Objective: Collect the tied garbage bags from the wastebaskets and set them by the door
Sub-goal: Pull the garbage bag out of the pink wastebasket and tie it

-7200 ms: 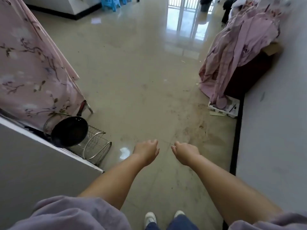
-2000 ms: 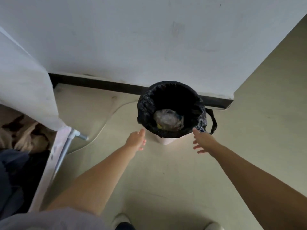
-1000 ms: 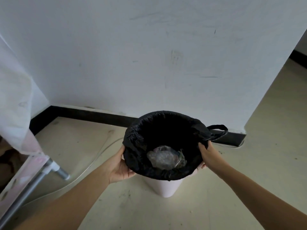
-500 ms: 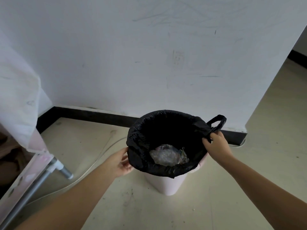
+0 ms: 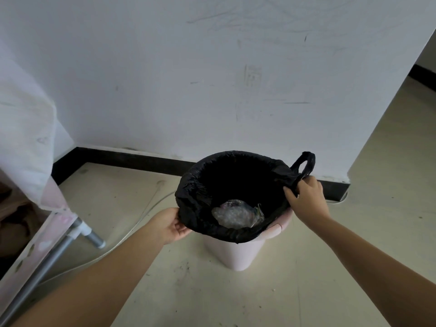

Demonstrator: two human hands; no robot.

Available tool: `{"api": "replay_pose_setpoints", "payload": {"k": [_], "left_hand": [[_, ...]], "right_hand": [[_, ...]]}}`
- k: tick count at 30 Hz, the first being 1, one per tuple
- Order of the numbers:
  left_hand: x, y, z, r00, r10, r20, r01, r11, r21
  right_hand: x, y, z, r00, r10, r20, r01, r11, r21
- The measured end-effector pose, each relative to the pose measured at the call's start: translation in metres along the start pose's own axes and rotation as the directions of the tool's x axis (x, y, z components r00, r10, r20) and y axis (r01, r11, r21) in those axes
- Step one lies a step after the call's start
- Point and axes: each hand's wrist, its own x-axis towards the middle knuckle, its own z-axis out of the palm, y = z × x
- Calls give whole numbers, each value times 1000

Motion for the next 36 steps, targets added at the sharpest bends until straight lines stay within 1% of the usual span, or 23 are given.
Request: {"api": "replay_pose_setpoints", "payload": {"k": [2,3,4,6,8,11,13,14,15,17,19,20,22,24,25,26,29,30,31,33,35,36], "left_hand": [[3,7,7,986,100,-134,-108,993,-48],[4,9,9,974,126,-187,-143,987,-79],[8,11,9,961,141,-240,-168,981,-94],[11,14,7,922,148,-359,-200,974,-111],[16,18,1,897,157,-413,-230,964,-135],[12,29,-11,853,213,-477,-319,935,-154],[9,42,-17,825,245,-510,-404,886,-229],[9,49,-20,826,268,-497,-438,859,-264],[3,57,-19,833,299,-466,-452,852,-263],[-8,65,-12,859,360,-363,-448,873,-193],[-19,63,2,878,390,-276,-439,887,-142],[-23,59,10,876,414,-247,-451,885,-118],[-34,51,29,878,447,-170,-467,878,-106],[-47,45,49,901,428,-72,-433,896,-98],[-54,42,56,912,409,-30,-410,908,-87],[-59,39,64,922,386,14,-384,920,-73],[-72,26,78,940,316,126,-315,949,-26],[-75,23,80,939,309,152,-309,951,-19],[-77,21,81,938,302,170,-305,952,-12],[-77,18,80,941,282,184,-284,959,-17],[-76,15,76,950,263,169,-263,965,-25],[-75,15,75,952,256,165,-255,967,-29]], "right_hand": [[-2,-6,-2,998,-49,-30,50,999,13],[-3,-10,-2,998,-60,-16,61,997,41],[-3,-14,-1,998,-64,19,63,996,63],[-3,-19,2,994,-57,94,53,998,45],[-2,-24,3,989,-54,141,53,999,6],[-3,-31,5,970,-59,236,75,996,-58],[-3,-36,7,950,-66,307,104,988,-110],[-2,-38,9,940,-67,335,114,986,-124],[-3,-41,9,935,-66,347,117,985,-127],[0,-46,8,943,-55,329,90,992,-91],[3,-50,3,961,-20,275,16,1000,16],[5,-53,0,967,-7,256,-17,995,93],[6,-60,-2,963,-11,268,-65,960,273],[6,-67,-2,946,-40,322,-123,873,472],[5,-71,-2,934,-68,351,-145,824,547],[4,-74,0,923,-104,371,-145,798,585],[-2,-85,5,910,-193,366,-38,841,539],[-4,-89,5,896,-240,373,-2,839,545],[-7,-93,5,860,-310,406,26,820,571],[-14,-101,1,721,-446,531,27,783,621],[-20,-107,0,593,-508,625,124,824,553],[-22,-108,2,564,-511,649,205,848,489]]}}
